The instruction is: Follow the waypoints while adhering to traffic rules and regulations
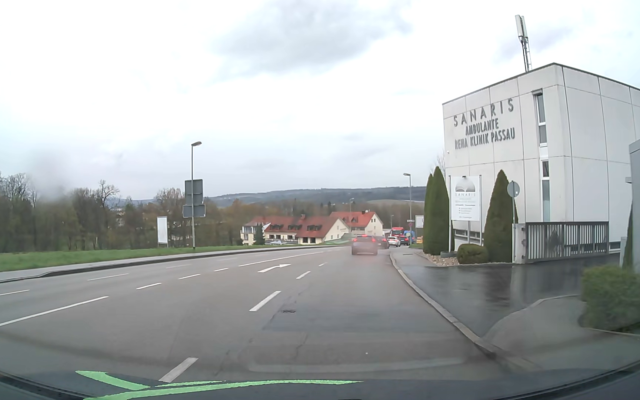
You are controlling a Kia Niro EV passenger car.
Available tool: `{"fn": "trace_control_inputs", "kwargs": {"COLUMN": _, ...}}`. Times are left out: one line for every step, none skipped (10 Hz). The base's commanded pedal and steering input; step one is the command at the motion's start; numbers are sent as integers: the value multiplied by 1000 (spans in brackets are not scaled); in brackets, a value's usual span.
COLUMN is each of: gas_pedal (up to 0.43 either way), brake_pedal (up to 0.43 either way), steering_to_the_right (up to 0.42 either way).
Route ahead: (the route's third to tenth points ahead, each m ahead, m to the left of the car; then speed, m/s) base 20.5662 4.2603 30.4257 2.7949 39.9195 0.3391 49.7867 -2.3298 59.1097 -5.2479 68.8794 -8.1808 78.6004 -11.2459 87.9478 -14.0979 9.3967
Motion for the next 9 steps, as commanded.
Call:
{"fn": "trace_control_inputs", "kwargs": {"gas_pedal": 0, "brake_pedal": 152, "steering_to_the_right": 28}}
{"fn": "trace_control_inputs", "kwargs": {"gas_pedal": 0, "brake_pedal": 152, "steering_to_the_right": 28}}
{"fn": "trace_control_inputs", "kwargs": {"gas_pedal": 0, "brake_pedal": 152, "steering_to_the_right": 28}}
{"fn": "trace_control_inputs", "kwargs": {"gas_pedal": 0, "brake_pedal": 152, "steering_to_the_right": 28}}
{"fn": "trace_control_inputs", "kwargs": {"gas_pedal": 0, "brake_pedal": 152, "steering_to_the_right": 28}}
{"fn": "trace_control_inputs", "kwargs": {"gas_pedal": 0, "brake_pedal": 152, "steering_to_the_right": 28}}
{"fn": "trace_control_inputs", "kwargs": {"gas_pedal": 0, "brake_pedal": 152, "steering_to_the_right": 28}}
{"fn": "trace_control_inputs", "kwargs": {"gas_pedal": 0, "brake_pedal": 152, "steering_to_the_right": 28}}
{"fn": "trace_control_inputs", "kwargs": {"gas_pedal": 0, "brake_pedal": 159, "steering_to_the_right": 29}}
